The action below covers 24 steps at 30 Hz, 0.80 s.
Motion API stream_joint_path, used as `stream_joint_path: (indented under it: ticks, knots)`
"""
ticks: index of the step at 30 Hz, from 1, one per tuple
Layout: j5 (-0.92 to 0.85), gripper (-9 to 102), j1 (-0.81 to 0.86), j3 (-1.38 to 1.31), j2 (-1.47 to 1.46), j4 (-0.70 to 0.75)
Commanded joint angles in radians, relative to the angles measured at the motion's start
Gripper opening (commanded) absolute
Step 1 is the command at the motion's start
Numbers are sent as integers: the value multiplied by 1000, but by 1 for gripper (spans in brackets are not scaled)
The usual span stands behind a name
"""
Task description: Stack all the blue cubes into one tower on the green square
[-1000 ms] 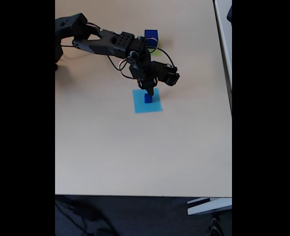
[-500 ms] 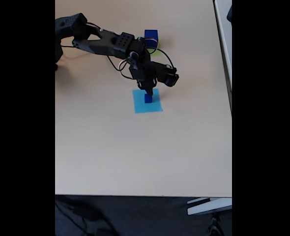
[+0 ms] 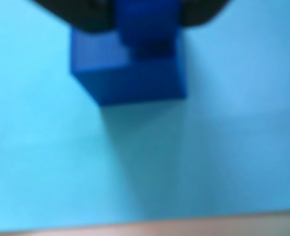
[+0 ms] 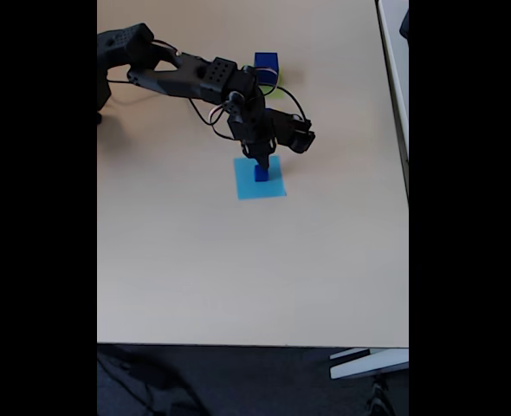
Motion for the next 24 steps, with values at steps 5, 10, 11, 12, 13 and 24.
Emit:
stream_joint_path:
  ticks: [5,10,11,12,13,24]
  knots:
    - [-6,5,17,-6,57,3]
    - [-9,5,20,-6,58,3]
    - [-9,5,20,-6,58,3]
    - [-9,5,20,-6,58,3]
    - [-9,6,20,-6,58,3]
    - [-9,10,11,-6,55,0]
